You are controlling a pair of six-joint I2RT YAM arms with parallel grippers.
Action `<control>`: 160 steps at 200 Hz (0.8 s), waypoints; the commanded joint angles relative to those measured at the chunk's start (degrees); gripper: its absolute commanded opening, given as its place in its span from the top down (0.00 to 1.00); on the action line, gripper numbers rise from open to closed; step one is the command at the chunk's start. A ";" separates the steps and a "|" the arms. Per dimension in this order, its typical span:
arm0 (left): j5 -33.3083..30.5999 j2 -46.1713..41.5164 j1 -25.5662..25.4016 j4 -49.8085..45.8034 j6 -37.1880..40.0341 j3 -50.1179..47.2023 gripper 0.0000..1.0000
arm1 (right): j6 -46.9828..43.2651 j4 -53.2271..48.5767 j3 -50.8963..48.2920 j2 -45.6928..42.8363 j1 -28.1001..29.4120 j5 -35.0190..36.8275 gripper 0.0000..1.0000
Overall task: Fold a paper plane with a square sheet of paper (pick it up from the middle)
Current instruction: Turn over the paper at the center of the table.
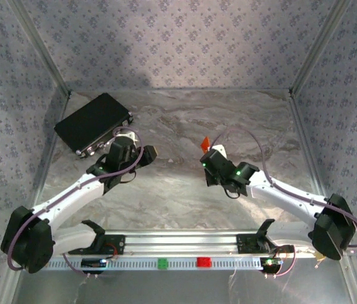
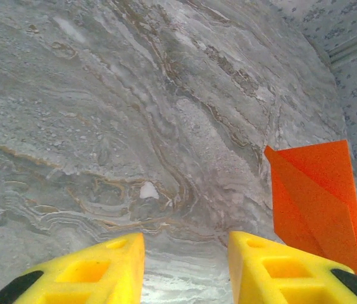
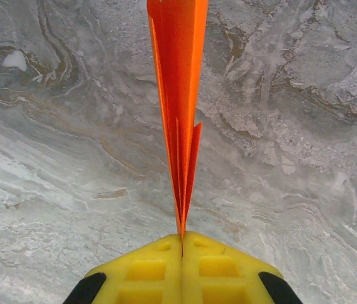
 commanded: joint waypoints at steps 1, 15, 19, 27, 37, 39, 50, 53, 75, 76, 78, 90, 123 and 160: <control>-1.62 -1.80 0.58 -1.18 0.27 -0.53 0.61 | -0.37 -3.80 2.46 1.52 1.36 4.59 0.94; -1.64 -1.90 0.82 -1.52 0.23 -0.45 0.61 | -0.73 -5.44 3.15 2.27 2.20 6.97 0.94; -1.70 -1.89 0.89 -1.61 0.20 -0.50 0.62 | -0.82 -6.03 3.39 2.67 2.35 7.83 0.94; -1.75 -2.02 0.83 -1.83 0.09 -0.52 0.62 | -1.03 -7.17 3.82 2.95 2.46 9.32 0.94; -1.85 -2.02 0.84 -1.88 -0.05 -0.53 0.64 | -1.37 -8.31 4.03 3.15 2.54 10.98 0.94; -1.92 -1.99 0.88 -1.89 -0.07 -0.49 0.64 | -1.42 -8.53 4.04 3.19 2.57 11.26 0.94; -2.23 -1.97 0.92 -2.22 -0.23 -0.45 0.66 | -1.73 -9.32 4.21 3.28 2.83 12.71 0.94; -2.36 -1.97 0.94 -2.24 -0.34 -0.48 0.66 | -1.84 -9.33 4.12 3.32 2.90 13.05 0.94; -2.85 -1.89 1.02 -2.66 -0.95 -0.53 0.69 | -2.40 -9.01 3.71 3.94 3.67 13.94 0.94; -2.90 -1.89 1.01 -2.67 -1.00 -0.53 0.69 | -2.45 -8.99 3.70 3.98 3.70 13.96 0.94; -2.93 -1.89 1.03 -2.68 -1.03 -0.53 0.69 | -2.48 -9.02 3.70 4.06 3.82 13.99 0.94; -3.27 -1.89 1.09 -3.09 -1.52 -0.54 0.69 | -2.30 -9.45 3.74 5.05 4.03 14.01 0.94; -3.95 -2.14 1.15 -4.32 -1.83 -0.50 0.70 | -1.66 -11.86 4.61 8.00 4.29 14.38 0.94; -5.06 -2.65 1.41 -5.29 -2.06 -0.13 0.70 | -3.46 -10.47 5.87 11.83 6.67 13.57 0.94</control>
